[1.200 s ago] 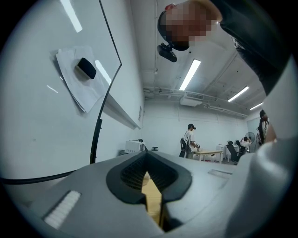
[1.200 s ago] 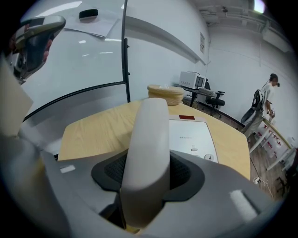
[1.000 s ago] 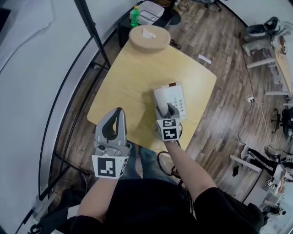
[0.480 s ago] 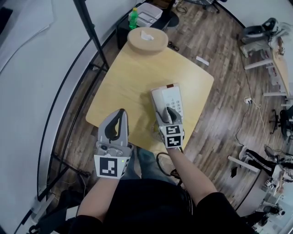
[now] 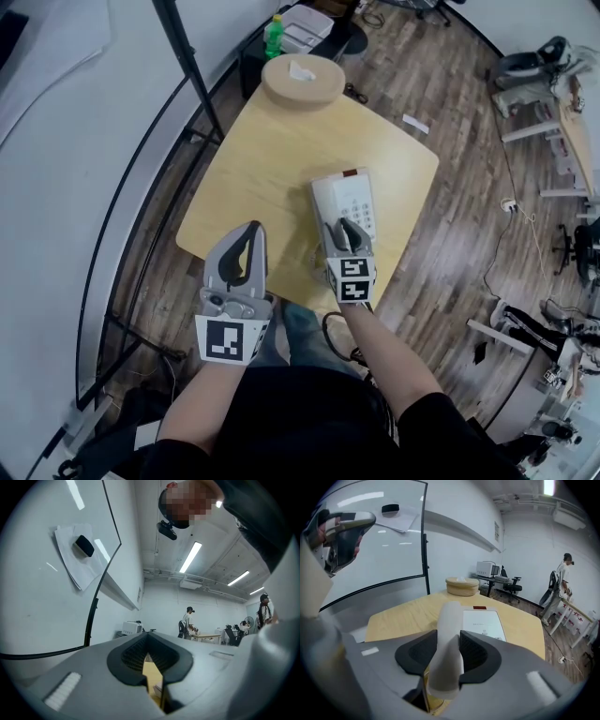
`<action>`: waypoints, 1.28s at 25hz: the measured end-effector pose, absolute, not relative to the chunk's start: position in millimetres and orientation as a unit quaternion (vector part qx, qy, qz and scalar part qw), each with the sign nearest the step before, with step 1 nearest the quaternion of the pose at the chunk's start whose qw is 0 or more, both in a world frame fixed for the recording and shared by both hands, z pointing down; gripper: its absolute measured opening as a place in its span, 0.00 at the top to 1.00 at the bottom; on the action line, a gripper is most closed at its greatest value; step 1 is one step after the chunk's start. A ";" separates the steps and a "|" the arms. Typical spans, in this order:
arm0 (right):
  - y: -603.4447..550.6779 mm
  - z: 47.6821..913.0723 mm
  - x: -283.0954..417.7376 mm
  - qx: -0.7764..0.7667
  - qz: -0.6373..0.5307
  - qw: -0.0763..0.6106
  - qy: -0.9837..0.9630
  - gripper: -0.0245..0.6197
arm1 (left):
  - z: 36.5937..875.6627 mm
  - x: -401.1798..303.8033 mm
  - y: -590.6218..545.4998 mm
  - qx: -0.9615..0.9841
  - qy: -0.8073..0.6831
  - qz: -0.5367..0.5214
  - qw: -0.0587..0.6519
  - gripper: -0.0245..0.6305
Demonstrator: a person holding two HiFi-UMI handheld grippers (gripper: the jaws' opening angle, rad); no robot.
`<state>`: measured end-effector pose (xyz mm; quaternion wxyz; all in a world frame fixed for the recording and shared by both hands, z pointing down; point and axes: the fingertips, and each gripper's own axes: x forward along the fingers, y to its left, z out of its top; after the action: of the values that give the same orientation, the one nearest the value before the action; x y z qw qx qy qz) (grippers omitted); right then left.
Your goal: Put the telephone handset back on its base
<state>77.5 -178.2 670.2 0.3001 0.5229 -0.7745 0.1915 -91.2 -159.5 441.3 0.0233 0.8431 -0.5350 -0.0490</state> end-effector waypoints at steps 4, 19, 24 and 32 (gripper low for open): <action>-181.8 668.7 78.7 0.530 0.182 0.291 -0.775 0.73 | 445.1 -92.3 -157.1 0.844 -0.534 -0.044 0.026 0.96; -185.6 672.4 72.2 0.542 0.166 0.328 -0.756 0.71 | 444.3 -97.7 -151.7 0.846 -0.531 -0.041 0.028 0.96; -187.3 680.3 65.7 0.534 0.159 0.362 -0.747 0.70 | 450.8 -98.5 -148.7 0.847 -0.529 -0.042 0.036 0.96; -182.8 567.5 85.4 0.531 0.169 0.243 -0.794 0.70 | 424.6 -102.9 -150.6 0.848 -0.526 -0.057 0.034 0.96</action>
<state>85.4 -182.8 567.5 0.2434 0.5311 -0.7938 0.1690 -102.9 -150.6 424.6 0.0337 0.8479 -0.5259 -0.0574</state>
